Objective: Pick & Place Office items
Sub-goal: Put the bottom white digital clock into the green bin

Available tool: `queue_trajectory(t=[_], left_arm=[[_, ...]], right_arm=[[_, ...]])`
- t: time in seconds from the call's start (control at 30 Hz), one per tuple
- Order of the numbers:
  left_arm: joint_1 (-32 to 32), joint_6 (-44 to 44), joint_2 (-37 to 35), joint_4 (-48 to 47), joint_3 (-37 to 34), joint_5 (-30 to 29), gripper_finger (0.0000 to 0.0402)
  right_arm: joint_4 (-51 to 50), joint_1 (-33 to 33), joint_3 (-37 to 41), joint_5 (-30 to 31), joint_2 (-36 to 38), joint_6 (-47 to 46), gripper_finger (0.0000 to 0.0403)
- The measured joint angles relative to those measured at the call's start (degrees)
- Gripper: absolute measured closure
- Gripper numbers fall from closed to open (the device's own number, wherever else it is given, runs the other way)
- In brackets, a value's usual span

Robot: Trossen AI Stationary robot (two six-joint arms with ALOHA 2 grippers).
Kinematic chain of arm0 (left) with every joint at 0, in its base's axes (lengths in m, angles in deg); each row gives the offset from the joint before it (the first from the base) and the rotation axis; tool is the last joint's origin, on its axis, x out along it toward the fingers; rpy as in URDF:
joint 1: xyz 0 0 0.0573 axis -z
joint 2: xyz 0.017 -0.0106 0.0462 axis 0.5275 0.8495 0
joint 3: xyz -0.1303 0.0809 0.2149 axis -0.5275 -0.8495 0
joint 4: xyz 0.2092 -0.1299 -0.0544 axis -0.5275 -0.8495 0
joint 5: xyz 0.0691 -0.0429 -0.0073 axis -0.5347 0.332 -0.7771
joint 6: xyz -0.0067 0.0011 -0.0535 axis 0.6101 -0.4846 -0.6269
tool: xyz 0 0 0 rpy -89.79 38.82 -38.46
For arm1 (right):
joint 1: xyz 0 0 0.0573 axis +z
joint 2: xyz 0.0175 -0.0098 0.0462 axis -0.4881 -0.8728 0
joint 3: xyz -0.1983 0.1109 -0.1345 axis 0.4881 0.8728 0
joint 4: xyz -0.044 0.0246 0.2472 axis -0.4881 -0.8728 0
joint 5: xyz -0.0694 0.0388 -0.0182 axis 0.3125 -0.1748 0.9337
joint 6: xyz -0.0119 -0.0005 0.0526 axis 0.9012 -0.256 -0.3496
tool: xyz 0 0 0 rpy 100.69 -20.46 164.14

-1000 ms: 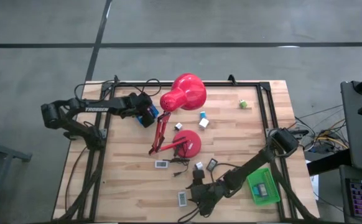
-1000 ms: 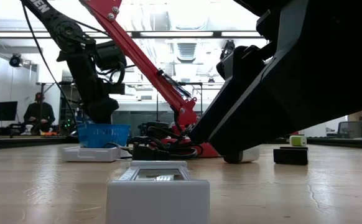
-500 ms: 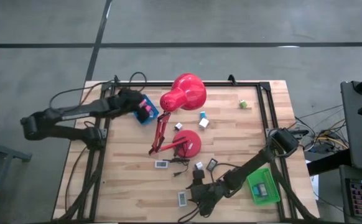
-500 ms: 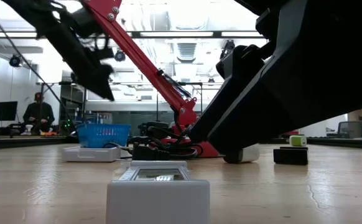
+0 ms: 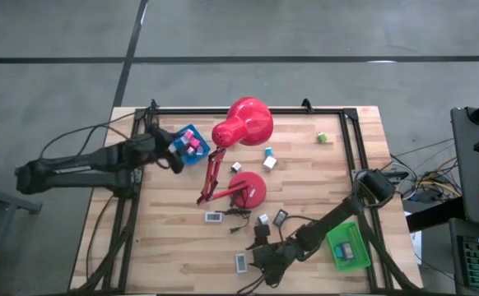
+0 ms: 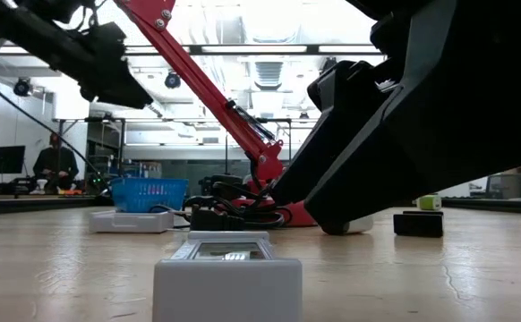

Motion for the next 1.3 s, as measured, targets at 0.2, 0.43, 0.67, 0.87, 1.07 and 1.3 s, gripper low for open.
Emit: queue_trajectory(t=[0.2,0.43,0.67,0.87,1.07,1.3], left_arm=[[4.91,-1.92,-3.10,1.62,-2.91,0.26,0.0149],[14.01,-3.45,-3.58,5.07,-4.98,1.97,0.0149],[24.67,-9.00,-2.70,3.15,-5.29,1.70,0.0149],[33.55,-14.29,0.63,1.79,-5.31,1.45,0.0149],[44.42,-17.16,6.29,3.18,-5.31,2.88,0.0149],[52.80,-22.77,12.31,6.89,-5.29,-0.94,0.0149]], right_arm=[[-0.04,-0.02,0.00,-2.03,-0.02,-0.10,0.0179],[-0.41,0.02,0.00,-4.21,-0.02,-0.93,0.0179],[-1.36,0.11,0.00,-4.50,-0.02,-1.98,0.0179],[-2.66,0.20,0.00,-4.49,-0.01,-3.69,0.0179],[-4.65,0.62,0.00,-4.60,0.00,-5.10,0.0179],[-4.68,0.64,0.00,-9.30,0.00,-7.77,0.0219]])
